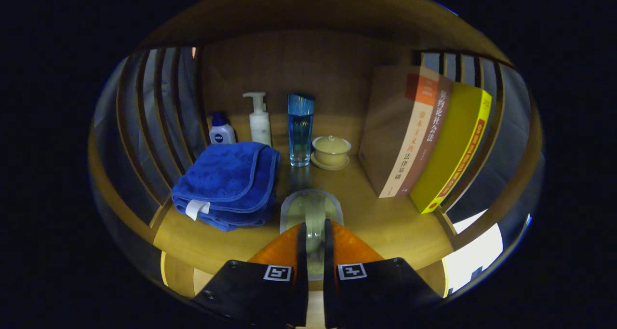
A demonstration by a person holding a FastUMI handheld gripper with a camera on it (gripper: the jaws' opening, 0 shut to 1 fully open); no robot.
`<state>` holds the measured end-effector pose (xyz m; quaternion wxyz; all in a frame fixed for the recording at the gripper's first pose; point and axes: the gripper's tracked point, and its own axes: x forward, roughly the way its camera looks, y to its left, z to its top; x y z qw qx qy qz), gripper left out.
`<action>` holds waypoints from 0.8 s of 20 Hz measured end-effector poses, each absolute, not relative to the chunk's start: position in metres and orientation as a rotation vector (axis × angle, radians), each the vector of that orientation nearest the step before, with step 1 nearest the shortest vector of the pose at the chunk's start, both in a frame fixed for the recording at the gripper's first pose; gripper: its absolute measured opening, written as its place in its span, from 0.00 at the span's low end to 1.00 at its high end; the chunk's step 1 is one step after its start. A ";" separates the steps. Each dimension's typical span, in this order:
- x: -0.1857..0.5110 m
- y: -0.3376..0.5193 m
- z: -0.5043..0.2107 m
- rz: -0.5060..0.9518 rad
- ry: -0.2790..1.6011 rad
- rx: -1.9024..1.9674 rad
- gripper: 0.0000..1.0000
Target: Pull open the drawer, take out the items inside it, and place them on the countertop above the cabinet.
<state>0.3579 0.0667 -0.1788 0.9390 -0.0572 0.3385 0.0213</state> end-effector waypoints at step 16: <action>0.367 0.072 -0.209 0.023 0.744 -0.177 0.75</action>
